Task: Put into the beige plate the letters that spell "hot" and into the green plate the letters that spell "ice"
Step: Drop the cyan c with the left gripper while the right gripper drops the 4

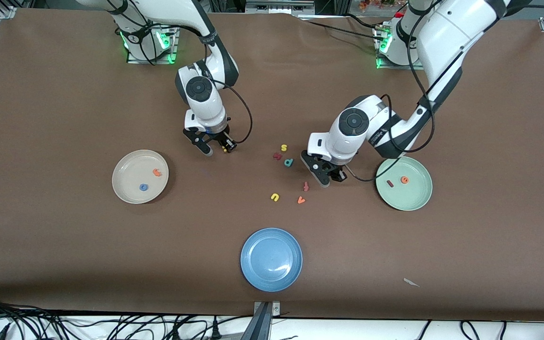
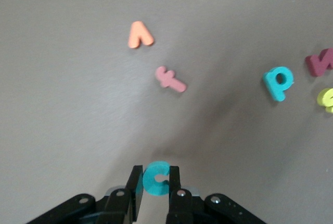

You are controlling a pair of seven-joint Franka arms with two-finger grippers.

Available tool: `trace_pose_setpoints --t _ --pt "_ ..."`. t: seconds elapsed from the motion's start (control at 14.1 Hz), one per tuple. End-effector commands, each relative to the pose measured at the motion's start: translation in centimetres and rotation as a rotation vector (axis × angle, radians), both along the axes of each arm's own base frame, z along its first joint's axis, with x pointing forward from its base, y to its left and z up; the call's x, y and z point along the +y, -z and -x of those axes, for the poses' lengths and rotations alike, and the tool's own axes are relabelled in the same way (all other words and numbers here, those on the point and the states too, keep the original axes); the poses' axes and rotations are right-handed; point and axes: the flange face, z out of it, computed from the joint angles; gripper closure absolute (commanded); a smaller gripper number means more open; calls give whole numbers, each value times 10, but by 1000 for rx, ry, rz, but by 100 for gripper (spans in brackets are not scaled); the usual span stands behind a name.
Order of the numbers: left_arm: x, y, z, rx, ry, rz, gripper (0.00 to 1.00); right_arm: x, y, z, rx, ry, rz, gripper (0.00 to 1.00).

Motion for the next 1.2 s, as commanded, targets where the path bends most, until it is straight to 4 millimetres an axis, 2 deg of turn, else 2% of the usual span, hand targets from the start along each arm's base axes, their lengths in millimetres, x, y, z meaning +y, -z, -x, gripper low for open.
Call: trace_pose_setpoints --t 0.0,0.14,0.21,0.28,0.42,0.57,0.71,0.85,0.92,1.06,1.13 --pt "13 -28 -14 -6 35 -62 93 11 10 0 -8 4 1 67" --pt "42 -34 -30 5 33 -48 93 14 10 -3 -14 -11 0 72" --pt "64 -34 -39 23 26 -43 93 15 9 -5 -15 -13 -2 74" --pt "94 -35 -49 45 26 -48 93 16 8 -6 -17 -15 -3 75" --pt "138 -44 -63 50 56 -46 93 16 8 -6 -16 -21 -2 78" --pt "182 -34 -67 75 49 -49 93 16 6 -8 -20 -35 -2 80" --pt "217 -18 -62 113 33 -48 89 17 -1 -11 -6 -73 2 84" --pt "240 -3 -53 142 8 -48 89 -1 -21 -29 -2 -137 13 85" --pt "242 2 -51 139 14 -46 89 -12 -32 -38 9 -170 20 86" --pt "256 14 -56 127 -6 -18 89 -39 -52 -53 37 -234 32 86" --pt "257 16 -60 102 7 -17 90 -54 -61 -59 54 -271 37 86"
